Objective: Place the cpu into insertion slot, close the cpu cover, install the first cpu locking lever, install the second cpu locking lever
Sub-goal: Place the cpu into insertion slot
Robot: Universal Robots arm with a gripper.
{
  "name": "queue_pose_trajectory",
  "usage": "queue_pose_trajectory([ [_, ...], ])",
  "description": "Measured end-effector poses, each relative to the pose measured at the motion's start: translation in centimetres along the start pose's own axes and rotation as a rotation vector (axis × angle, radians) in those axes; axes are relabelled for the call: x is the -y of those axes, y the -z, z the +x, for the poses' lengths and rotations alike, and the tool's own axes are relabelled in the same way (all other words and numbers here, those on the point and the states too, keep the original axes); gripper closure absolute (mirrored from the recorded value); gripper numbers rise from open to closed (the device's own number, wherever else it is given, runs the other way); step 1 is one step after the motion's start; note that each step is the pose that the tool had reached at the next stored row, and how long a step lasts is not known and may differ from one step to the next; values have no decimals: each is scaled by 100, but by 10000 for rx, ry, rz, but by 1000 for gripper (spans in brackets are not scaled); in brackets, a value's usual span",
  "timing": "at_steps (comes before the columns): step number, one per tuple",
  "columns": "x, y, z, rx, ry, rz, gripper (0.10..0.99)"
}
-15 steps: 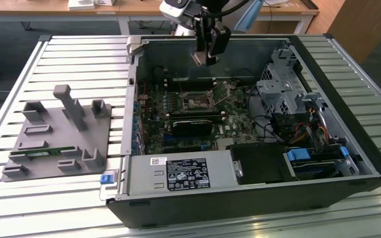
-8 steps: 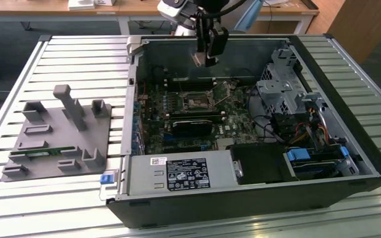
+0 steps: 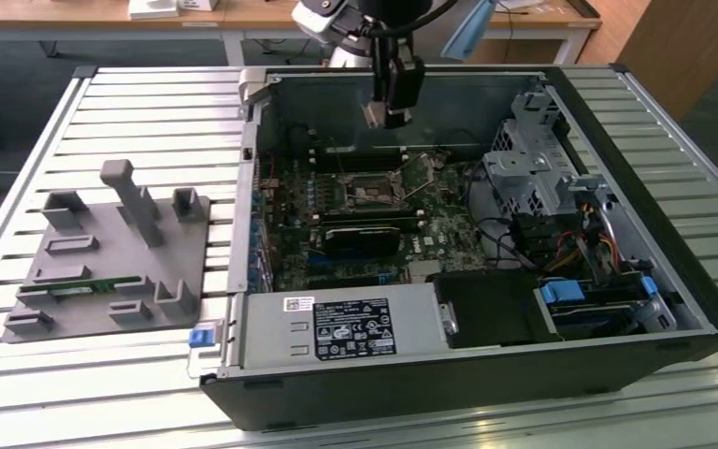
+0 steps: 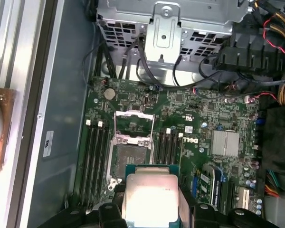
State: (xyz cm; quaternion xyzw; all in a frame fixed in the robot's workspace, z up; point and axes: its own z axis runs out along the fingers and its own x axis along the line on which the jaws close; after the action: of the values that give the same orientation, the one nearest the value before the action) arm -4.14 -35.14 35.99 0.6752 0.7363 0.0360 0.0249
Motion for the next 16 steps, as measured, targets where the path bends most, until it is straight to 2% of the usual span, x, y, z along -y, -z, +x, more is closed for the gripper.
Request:
queue_pose_trajectory([
  [3, 1, -15, 0, 19, -113, -2, 561],
  [7, 5, -59, -1, 104, -296, 2, 561],
  [16, 14, -157, -1, 118, -337, 7, 561],
])
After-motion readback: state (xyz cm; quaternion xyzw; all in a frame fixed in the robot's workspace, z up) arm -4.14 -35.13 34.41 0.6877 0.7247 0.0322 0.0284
